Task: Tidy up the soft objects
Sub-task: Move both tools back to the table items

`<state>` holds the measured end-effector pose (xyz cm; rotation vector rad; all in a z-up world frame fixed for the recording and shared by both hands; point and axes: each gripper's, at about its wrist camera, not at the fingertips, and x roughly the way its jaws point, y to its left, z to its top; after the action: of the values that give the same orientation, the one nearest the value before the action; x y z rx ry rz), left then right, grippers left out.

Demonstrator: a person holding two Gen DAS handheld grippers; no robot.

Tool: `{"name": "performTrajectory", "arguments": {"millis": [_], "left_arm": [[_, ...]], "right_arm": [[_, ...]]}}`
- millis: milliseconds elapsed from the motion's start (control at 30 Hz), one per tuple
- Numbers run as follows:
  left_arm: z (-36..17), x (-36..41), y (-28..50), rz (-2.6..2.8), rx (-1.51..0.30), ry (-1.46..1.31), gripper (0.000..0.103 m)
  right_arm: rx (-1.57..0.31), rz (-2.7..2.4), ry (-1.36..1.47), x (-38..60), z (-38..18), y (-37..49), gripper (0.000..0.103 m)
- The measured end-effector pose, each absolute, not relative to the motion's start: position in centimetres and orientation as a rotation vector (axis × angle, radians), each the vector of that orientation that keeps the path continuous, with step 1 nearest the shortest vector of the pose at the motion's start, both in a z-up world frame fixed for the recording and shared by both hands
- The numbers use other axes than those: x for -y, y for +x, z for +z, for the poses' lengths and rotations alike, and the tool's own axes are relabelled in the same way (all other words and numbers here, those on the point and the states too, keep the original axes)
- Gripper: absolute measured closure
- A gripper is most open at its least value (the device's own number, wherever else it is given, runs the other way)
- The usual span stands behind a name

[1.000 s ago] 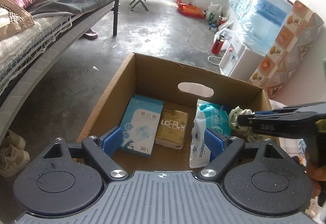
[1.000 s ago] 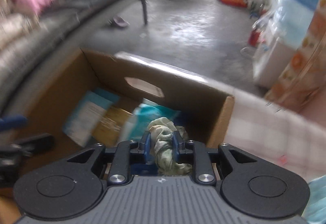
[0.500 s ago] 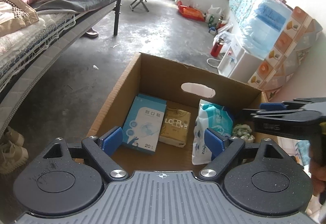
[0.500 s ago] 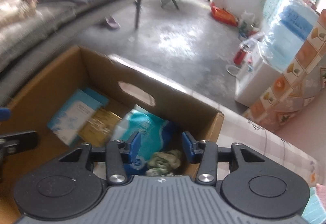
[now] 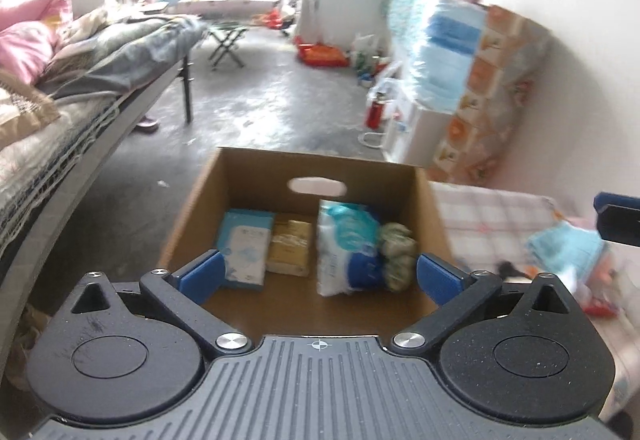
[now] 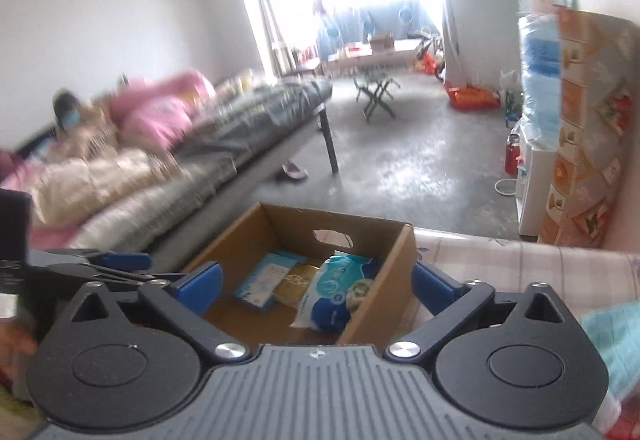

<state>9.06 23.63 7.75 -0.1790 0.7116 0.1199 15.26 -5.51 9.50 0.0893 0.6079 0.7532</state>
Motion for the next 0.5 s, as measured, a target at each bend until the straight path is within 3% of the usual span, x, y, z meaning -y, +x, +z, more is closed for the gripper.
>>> {"name": "performTrajectory", "arguments": {"millis": [500], "left_arm": [[7.1,-11.3,2.1,-0.156,-0.719,-0.152,0.0]], "right_arm": [[-0.587,0.524,0.42,25.1,3.7,3.0,0.0]]}}
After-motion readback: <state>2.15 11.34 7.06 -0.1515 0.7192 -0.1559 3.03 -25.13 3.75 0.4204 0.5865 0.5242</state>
